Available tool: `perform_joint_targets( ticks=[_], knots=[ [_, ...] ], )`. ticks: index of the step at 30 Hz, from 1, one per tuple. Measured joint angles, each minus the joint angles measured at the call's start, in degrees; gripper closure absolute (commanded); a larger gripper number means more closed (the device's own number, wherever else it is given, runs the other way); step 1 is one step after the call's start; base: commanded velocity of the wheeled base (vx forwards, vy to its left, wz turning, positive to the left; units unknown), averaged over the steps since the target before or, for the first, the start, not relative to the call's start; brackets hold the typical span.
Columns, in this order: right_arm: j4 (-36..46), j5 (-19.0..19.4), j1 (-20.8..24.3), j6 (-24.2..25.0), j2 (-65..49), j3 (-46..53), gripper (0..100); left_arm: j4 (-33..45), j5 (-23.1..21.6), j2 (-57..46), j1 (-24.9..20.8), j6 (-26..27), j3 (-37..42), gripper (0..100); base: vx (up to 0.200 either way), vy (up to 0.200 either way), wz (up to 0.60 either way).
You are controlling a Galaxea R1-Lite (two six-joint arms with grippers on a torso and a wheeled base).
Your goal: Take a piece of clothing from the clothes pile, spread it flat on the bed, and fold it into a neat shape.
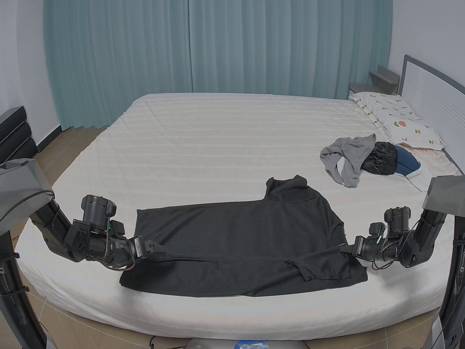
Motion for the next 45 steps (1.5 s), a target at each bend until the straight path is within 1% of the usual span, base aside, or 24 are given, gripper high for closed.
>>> perform_joint_targets(
  ticks=[5,8,13,15,19,24,29,36,45],
  knots=[
    [-0.2,0.0,0.1,0.0,0.0,0.3,100,0.3,2.2,2.8,-0.8,-1.8,-3.4,0,0.0,0.0,0.0],
    [-0.2,0.0,0.2,0.0,0.0,0.4,100,0.4,2.9,4.6,-0.9,-5.6,-6.0,0,0.0,0.0,0.0],
    [-0.2,0.0,0.3,0.0,0.0,0.5,100,0.2,4.6,6.8,-0.3,-14.2,-10.8,0,0.0,0.0,0.0],
    [-0.2,0.0,0.2,0.0,0.0,0.5,100,0.1,4.9,7.5,0.3,-16.7,-12.6,0,0.0,0.0,0.0],
    [-0.2,0.0,0.2,0.0,0.0,0.7,100,0.1,5.4,8.9,2.4,-18.6,-15.1,0,0.0,0.0,0.0],
    [-0.2,0.0,0.2,0.1,0.0,0.8,100,0.4,4.8,9.0,4.3,-18.4,-15.2,0,0.0,0.0,0.0],
    [-0.2,0.0,0.2,0.7,0.0,0.9,100,0.0,2.8,8.5,5.5,-15.5,-14.1,0,0.0,0.0,0.0],
    [-0.2,0.0,0.2,1.1,0.0,0.9,100,-2.6,1.7,9.0,4.6,-10.4,-13.7,0,0.0,0.0,0.0],
    [-0.2,0.0,0.2,1.2,0.0,0.9,100,-6.9,2.5,11.5,3.4,-8.4,-12.8,0,0.0,0.0,0.0]
  ],
)
